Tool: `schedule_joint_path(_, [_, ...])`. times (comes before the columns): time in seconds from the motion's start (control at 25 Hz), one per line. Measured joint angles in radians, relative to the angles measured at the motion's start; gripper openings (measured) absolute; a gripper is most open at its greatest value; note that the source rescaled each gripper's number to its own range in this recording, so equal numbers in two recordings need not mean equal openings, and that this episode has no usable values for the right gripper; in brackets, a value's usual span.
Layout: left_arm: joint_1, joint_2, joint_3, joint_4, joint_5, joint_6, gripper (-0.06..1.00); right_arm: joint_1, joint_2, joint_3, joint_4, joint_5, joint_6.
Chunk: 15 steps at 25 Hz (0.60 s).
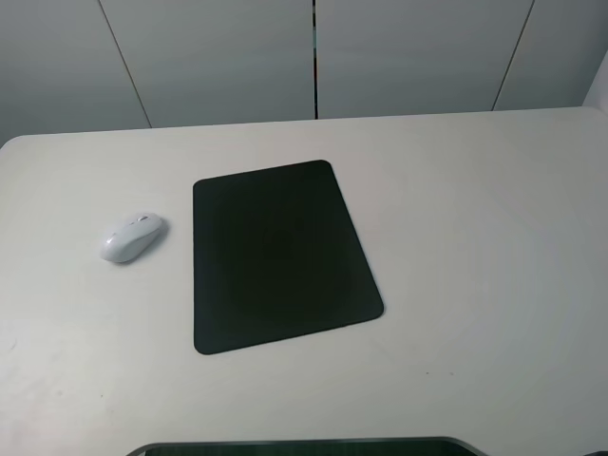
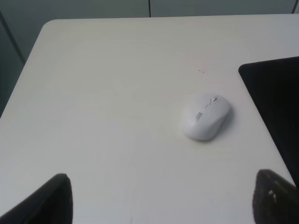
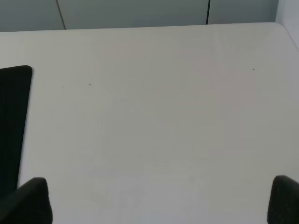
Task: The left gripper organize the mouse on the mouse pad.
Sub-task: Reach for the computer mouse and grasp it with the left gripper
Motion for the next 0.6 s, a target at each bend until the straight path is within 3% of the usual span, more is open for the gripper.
schedule_joint_path(0.6, [0.000,0.000,0.000,0.000,0.000,-0.002,0.95,0.000,0.000,0.000,0.000,0.000,-0.002])
